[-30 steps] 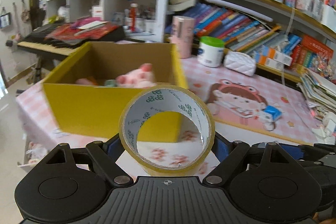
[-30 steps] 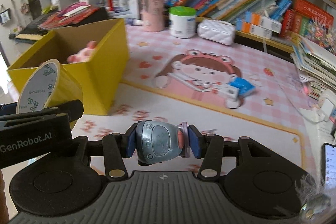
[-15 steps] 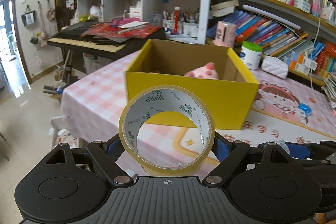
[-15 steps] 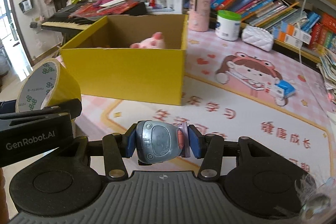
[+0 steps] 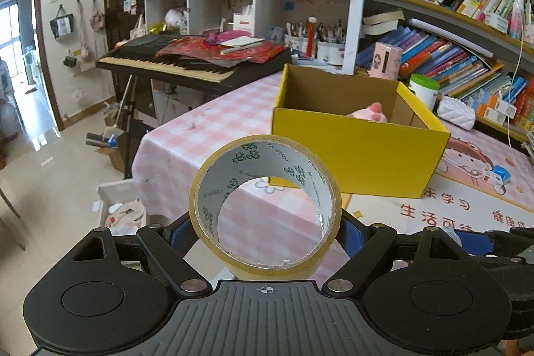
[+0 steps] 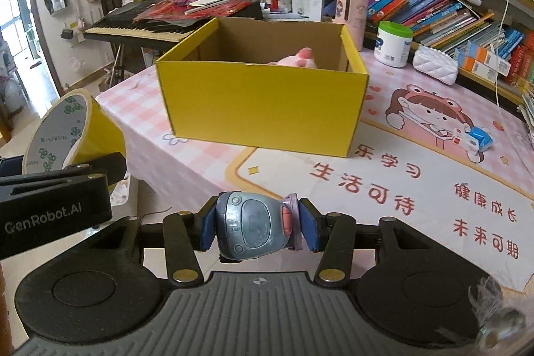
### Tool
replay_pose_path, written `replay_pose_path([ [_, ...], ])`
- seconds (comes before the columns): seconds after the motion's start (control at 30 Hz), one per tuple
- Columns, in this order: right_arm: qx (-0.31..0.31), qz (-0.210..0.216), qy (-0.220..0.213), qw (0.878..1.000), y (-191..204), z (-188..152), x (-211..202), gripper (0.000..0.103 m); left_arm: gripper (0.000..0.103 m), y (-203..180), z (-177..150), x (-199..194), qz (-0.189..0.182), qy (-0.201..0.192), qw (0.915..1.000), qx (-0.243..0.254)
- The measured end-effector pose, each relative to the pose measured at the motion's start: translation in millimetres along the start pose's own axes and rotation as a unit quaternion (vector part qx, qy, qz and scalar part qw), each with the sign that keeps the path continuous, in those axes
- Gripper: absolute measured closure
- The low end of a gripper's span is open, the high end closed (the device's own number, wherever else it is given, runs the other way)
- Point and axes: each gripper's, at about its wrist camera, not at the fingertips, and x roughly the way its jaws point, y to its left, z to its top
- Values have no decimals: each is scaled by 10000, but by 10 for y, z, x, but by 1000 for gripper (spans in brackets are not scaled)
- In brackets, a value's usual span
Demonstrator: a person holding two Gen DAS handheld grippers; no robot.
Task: Organize objects
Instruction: 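Carry the tape roll with the left tool while the right tool carries the grey toy toward the box, then lower the grey toy into the box with the right tool while the left tool lowers the tape roll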
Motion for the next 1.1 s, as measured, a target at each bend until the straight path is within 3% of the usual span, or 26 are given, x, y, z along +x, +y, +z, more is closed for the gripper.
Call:
replay_pose_path([
  [0.33,-74,-84,-29,9999,176,-28,-81,56,17,166,-12,-66,-56,-96,9999,-117],
  [0.73,-102,-142,-36,9998,100,94,7,56,17,132,59,42,-79,-101,9997,-193],
  [0.87,-143,-115,-261,9995,79,246,56,56,17,120,217,77,47,-358,9991,-207],
  [1.1,-156,-231,-986,9947,-95,670,108,56,17,-51,563,147,208,-1140,9932,42],
])
